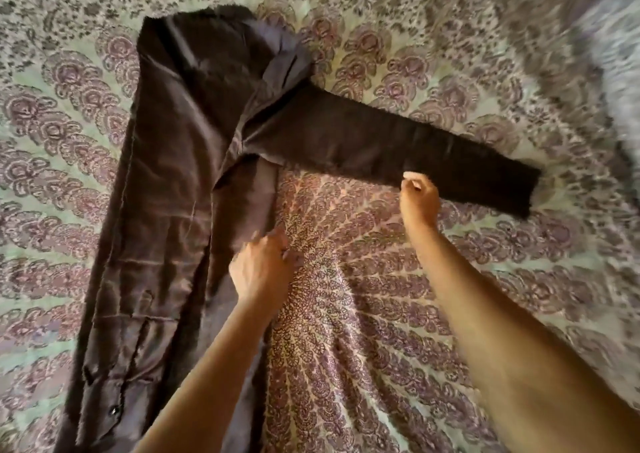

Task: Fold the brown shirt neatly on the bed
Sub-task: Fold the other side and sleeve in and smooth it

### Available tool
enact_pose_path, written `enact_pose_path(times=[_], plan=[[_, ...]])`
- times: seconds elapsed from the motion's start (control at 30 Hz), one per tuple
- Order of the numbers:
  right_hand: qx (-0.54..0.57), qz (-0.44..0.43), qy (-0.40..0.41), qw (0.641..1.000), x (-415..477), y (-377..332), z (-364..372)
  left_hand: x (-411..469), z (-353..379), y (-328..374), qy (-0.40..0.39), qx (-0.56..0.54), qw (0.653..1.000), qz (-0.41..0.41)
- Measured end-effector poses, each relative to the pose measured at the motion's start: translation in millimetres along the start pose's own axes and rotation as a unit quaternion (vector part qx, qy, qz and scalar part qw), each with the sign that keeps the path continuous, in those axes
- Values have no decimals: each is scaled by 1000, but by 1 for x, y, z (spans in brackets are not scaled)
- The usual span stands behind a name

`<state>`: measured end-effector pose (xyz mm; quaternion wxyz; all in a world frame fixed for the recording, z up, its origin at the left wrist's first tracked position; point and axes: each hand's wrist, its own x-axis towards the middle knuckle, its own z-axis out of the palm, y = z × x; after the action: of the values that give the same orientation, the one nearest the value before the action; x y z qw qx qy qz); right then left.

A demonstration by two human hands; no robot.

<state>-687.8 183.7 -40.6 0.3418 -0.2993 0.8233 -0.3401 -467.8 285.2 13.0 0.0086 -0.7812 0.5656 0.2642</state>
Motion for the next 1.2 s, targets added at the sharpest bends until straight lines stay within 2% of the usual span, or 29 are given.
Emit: enact_pose_path(times=[0.1,0.2,0.27,0.33,0.37,0.43,0.47,0.53,0.63,0.7,0.73,0.8,0.9,1.0,1.07,1.13,1.2], plan=[[2,35,33,999,30,23,-39,28,7,49,-7,11,998,58],[113,101,38,988,59,43,-60,48,19,89,3,15,995,94],[172,127,126,969,72,46,-68,58,28,111,8,10,994,106],[161,166,234,944,77,40,-72,65,33,128,11,1,995,103],[149,200,259,933,78,37,-71,66,33,133,14,-4,995,97],[157,257,253,919,83,33,-71,68,32,143,13,-18,996,86],[170,263,237,920,86,31,-70,68,29,146,9,-25,996,81],[192,219,210,933,90,24,-69,70,22,148,7,-34,996,76],[173,70,166,968,76,-8,-61,77,2,142,22,-65,996,61],[154,-40,128,979,57,-36,-45,85,-11,133,17,-127,990,62],[147,-82,94,981,42,-55,-33,90,-20,126,3,-184,980,79],[162,-154,-28,974,3,-94,-2,98,-40,113,-35,-287,949,128],[142,-281,-177,932,-54,-149,46,107,-81,91,-22,-400,906,137],[143,-397,-269,866,-96,-202,77,114,-134,56,79,-415,898,121],[144,-421,-362,820,-113,-232,90,124,-166,25,143,-458,871,107],[139,-430,-432,781,-129,-253,108,138,-196,-13,193,-525,826,68],[161,-407,-435,787,-142,-261,128,151,-225,-51,253,-520,816,8]])
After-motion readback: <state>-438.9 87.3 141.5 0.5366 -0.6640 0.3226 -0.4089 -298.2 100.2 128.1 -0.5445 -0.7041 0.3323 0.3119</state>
